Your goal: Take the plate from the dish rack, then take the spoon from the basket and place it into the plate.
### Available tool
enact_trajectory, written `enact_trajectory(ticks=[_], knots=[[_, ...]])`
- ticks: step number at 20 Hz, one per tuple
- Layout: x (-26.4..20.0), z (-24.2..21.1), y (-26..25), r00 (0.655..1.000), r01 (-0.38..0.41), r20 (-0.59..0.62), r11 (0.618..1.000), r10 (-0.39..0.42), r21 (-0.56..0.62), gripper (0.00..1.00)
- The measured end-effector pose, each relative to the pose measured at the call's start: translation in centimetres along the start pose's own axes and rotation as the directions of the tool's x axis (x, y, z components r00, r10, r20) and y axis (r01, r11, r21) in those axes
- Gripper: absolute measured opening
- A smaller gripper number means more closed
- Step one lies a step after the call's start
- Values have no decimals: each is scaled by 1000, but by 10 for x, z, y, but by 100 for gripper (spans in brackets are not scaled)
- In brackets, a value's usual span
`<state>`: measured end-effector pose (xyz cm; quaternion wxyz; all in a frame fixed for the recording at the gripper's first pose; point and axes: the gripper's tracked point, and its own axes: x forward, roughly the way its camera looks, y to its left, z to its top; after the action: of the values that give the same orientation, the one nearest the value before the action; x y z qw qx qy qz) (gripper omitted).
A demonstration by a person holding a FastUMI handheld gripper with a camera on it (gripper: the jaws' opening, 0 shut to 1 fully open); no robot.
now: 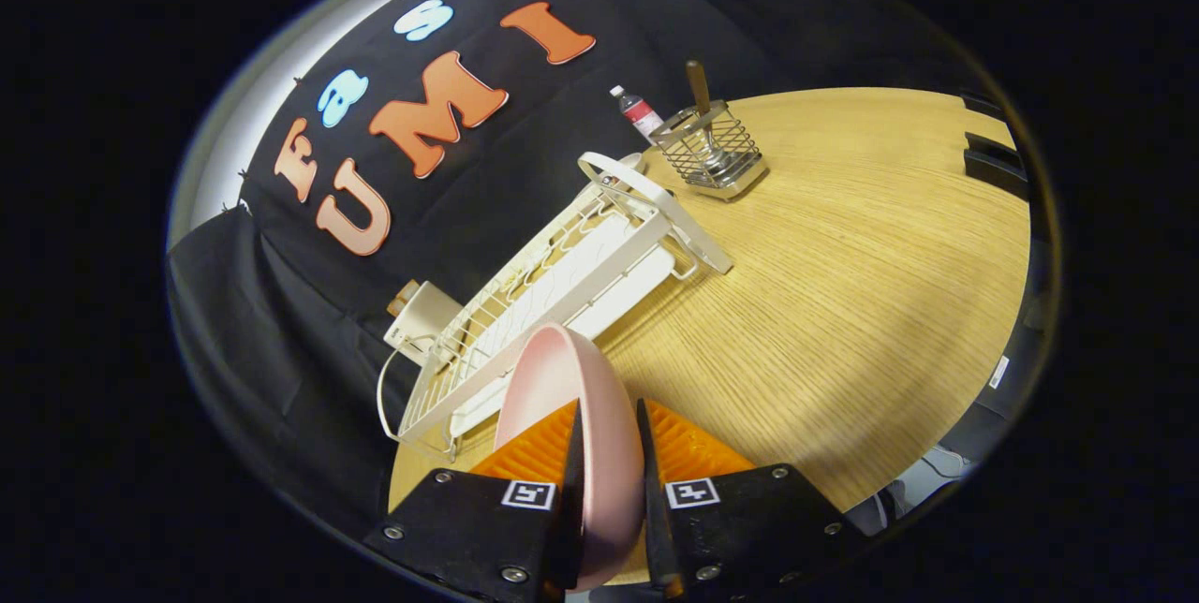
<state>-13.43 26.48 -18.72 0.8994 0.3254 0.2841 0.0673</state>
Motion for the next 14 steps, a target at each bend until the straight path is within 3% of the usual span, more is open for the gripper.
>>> enact_trajectory(ticks=[4, 14], knots=[[0, -5, -2, 1000, 16, -22, 998, -18, -65, 32], [-1, 37, -17, 996, 81, 64, 958, -65, -276, 66]])
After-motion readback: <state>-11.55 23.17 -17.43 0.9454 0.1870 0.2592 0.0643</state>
